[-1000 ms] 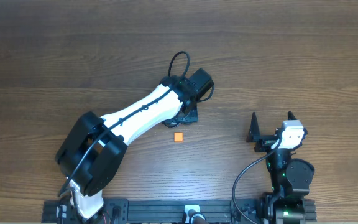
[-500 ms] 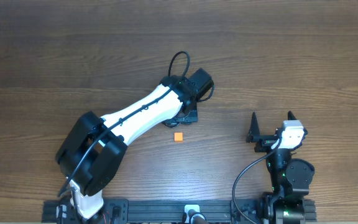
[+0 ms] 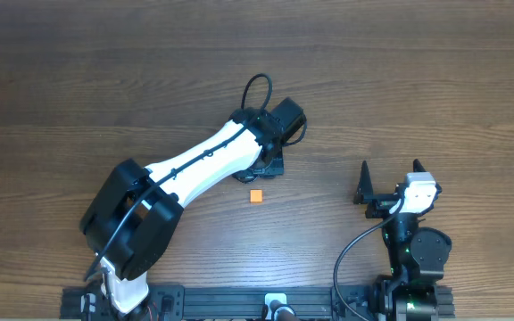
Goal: Stack Cubes
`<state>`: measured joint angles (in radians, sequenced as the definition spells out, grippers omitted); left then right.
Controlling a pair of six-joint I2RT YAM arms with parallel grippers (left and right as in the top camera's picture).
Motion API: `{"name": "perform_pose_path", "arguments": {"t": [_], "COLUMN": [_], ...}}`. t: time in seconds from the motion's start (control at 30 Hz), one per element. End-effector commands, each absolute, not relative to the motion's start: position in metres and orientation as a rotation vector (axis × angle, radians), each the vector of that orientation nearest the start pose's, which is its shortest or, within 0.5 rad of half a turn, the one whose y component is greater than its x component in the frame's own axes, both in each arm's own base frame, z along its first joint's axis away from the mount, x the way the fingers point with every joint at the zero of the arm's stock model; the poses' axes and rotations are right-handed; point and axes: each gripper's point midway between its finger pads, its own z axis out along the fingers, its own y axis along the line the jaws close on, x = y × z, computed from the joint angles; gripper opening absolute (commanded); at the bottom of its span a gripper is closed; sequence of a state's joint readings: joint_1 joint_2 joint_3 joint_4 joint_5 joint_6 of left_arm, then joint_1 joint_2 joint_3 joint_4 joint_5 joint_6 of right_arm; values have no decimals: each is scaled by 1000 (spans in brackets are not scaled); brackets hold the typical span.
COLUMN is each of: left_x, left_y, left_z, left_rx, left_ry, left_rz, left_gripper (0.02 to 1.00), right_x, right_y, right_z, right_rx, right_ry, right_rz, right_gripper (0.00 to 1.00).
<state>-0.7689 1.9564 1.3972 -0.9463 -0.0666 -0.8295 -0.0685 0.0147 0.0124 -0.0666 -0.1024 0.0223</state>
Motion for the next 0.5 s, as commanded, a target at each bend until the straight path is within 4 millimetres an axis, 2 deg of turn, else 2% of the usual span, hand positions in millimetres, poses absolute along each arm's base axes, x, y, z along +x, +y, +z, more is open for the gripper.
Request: {"name": "perform_pose_path", "arguments": {"t": [0.03, 0.23, 0.5], "left_x": [281, 281, 282], "left_y": [-253, -253, -252], "left_z": [33, 33, 33], "left_rx": [-91, -90, -91], "left_ry": [3051, 3051, 3043], "left_rz": [-6, -5, 7], "left_gripper": [183, 248, 244], "right_x": [246, 246, 246], "right_y": [1, 1, 1], "right_z": [158, 158, 158], "right_rx": [-4, -4, -4], "right_ry": [1638, 1638, 1638], "right_rz": [46, 46, 46], "right_gripper": [991, 991, 993]}}
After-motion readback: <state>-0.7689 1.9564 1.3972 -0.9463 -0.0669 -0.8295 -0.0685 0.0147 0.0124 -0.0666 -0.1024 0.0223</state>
